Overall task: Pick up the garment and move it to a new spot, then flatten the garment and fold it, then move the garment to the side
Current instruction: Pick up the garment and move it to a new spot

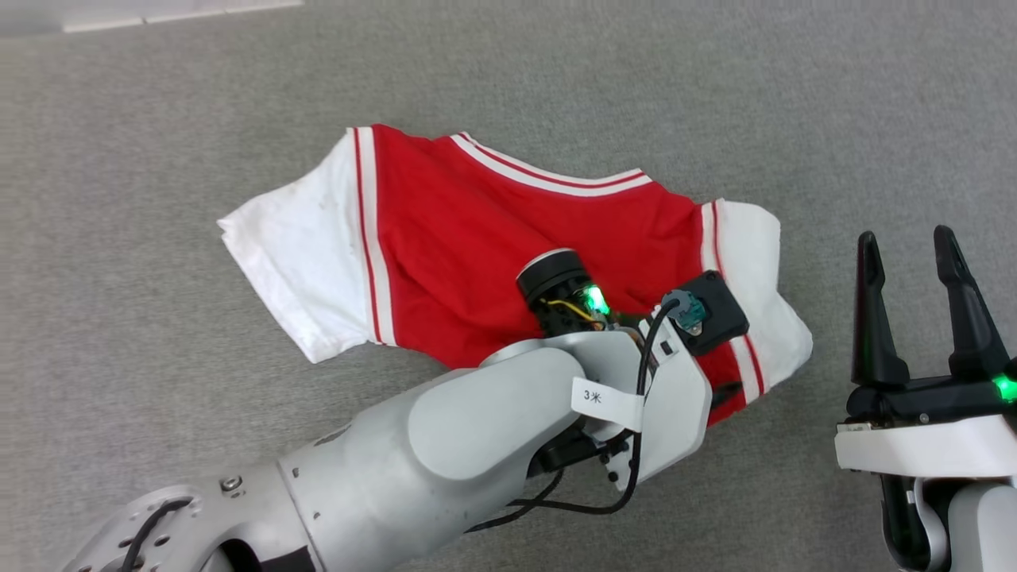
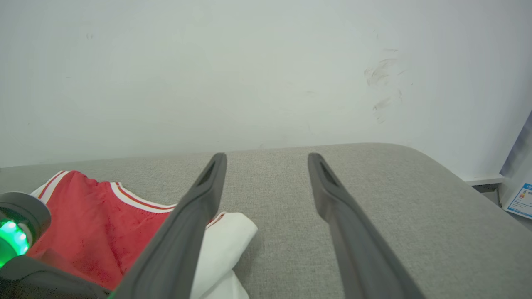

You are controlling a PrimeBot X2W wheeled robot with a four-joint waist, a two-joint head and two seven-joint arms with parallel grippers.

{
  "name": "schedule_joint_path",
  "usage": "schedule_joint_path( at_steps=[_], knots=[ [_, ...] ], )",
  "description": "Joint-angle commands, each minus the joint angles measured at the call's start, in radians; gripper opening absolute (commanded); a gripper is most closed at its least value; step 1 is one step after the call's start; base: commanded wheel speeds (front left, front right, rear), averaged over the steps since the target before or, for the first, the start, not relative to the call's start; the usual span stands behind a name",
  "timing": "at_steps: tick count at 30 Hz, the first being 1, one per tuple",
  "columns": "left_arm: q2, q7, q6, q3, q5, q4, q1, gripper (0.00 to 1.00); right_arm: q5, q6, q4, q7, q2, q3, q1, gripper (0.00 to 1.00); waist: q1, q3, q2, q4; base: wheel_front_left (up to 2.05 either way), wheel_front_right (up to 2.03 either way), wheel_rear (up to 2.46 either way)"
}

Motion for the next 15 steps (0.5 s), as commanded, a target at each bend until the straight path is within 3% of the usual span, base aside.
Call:
schedule_joint_path(
  at_steps=[1,7,15],
  knots=[
    [-0.004,-0.06,0.0,0.001,0.003,0.007,-0.017,1.0,-0.005,0.0,0.003,-0.002,0.002,-0.003,0.018,1.0,0.0,-0.035,-0.0001,0.025,0.0,0.0,0.0],
    [0.011,-0.299,0.014,0.049,0.012,0.047,-0.016,1.0,-0.02,0.0,0.013,-0.002,0.002,-0.01,0.057,1.0,0.0,-0.113,-0.0001,0.066,0.0,0.0,0.0],
    [0.096,-0.56,0.192,0.157,0.073,0.067,0.083,1.0,-0.033,0.0,0.024,-0.002,0.002,-0.013,0.111,1.0,0.0,-0.198,-0.0001,0.099,0.0,0.0,0.0]
  ],
)
